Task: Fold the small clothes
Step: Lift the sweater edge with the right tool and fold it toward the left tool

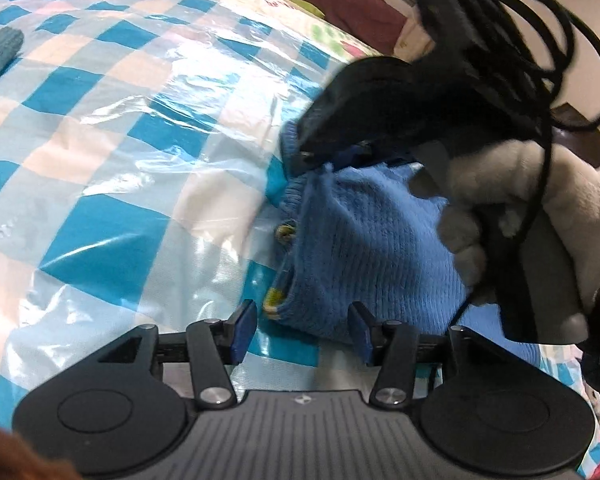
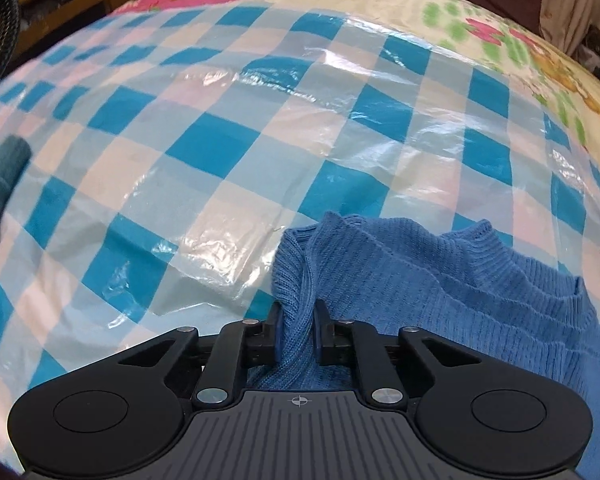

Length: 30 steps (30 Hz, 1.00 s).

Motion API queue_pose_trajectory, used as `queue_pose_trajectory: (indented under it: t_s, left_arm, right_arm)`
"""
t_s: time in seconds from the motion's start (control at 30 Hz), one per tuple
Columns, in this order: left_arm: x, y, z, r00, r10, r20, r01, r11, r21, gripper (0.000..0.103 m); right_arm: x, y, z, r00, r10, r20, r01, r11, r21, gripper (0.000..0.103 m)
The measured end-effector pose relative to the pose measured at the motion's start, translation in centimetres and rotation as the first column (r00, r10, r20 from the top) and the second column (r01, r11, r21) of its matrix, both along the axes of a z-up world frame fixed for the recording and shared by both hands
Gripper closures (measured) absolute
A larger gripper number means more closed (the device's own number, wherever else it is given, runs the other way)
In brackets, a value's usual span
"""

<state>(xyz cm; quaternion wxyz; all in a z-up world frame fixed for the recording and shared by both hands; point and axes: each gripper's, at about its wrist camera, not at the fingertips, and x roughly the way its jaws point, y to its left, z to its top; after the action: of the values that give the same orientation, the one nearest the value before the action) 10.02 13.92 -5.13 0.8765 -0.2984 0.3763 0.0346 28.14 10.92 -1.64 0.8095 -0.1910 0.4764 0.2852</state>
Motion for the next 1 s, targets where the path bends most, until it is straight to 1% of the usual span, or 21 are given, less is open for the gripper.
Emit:
queue_pose_trajectory:
  t_s: [0.13,0.27,0.37,0.43,0.53,0.67,0.73,0.8,0.87,0.9,0.97,1.0]
  left_arm:
    - [-0.6,-0.4,0.2,1.0,0.022,0.017,-0.023,0.999,0.025,0.042]
    - [-0.6,-1.5,0.3,1.0,0.013,0.025,-0.014,0.997,0.069,0.031]
    - [-0.5,-1.7,-0.2,1.0,0.005,0.016,-0.006,0.997,0.079,0.03]
    - [-0.6,-2.0,0.1,1.0,0.004,0.012,-0.005,0.996,0.093,0.029]
    - [0.1,-2.2,-0.1,1.0,0.017,0.019,-0.019,0.995,0.101,0.027]
    - [0.6,-2.4,0.1,0.999,0.026,0.025,-0.029,0.993,0.111,0.027]
    - [1.0,-2.4,0.1,0.999,0.021,0.028,-0.024,0.995,0.097,0.028]
    - [1.3,-2.5,0.1,0.999,0.016,0.03,-0.018,0.996,0.088,0.032]
    - [1.7,-2.7,0.2,1.0,0.006,0.028,-0.008,0.996,0.083,0.045]
    - [1.9,-2.9,0.2,1.0,0.001,0.027,-0.003,0.997,0.075,0.049]
    - [2.4,-3.3,0.6,1.0,-0.009,0.03,0.007,0.997,0.07,0.059]
    - [2.5,-3.6,0.9,0.999,-0.016,0.035,0.013,0.997,0.072,0.061]
  right_arm:
    - [0.3,-1.2,0.8,1.0,-0.011,-0.021,0.013,0.998,0.057,0.091]
    - [0.3,-2.4,1.6,0.999,-0.015,-0.029,0.018,0.994,0.104,0.092]
    - [0.5,-3.3,2.2,0.999,-0.018,-0.036,0.023,0.99,0.139,0.092]
    - [0.6,-3.9,2.6,0.999,-0.023,-0.04,0.029,0.987,0.159,0.092]
    - [0.7,-4.8,3.1,0.998,-0.029,-0.05,0.038,0.981,0.188,0.092]
    - [0.8,-5.9,4.0,0.998,-0.033,-0.056,0.045,0.974,0.222,0.092]
    - [0.9,-6.5,4.5,0.998,-0.034,-0.056,0.046,0.97,0.239,0.092]
    - [1.0,-7.0,4.9,0.998,-0.038,-0.057,0.051,0.966,0.253,0.092]
    - [1.2,-7.6,5.1,0.997,-0.044,-0.067,0.06,0.96,0.272,0.092]
    - [1.2,-7.9,5.1,0.996,-0.046,-0.071,0.064,0.958,0.279,0.092]
    - [1.3,-8.7,5.3,0.996,-0.05,-0.078,0.071,0.953,0.295,0.092]
    - [1.3,-9.2,5.4,0.995,-0.052,-0.079,0.074,0.95,0.303,0.092]
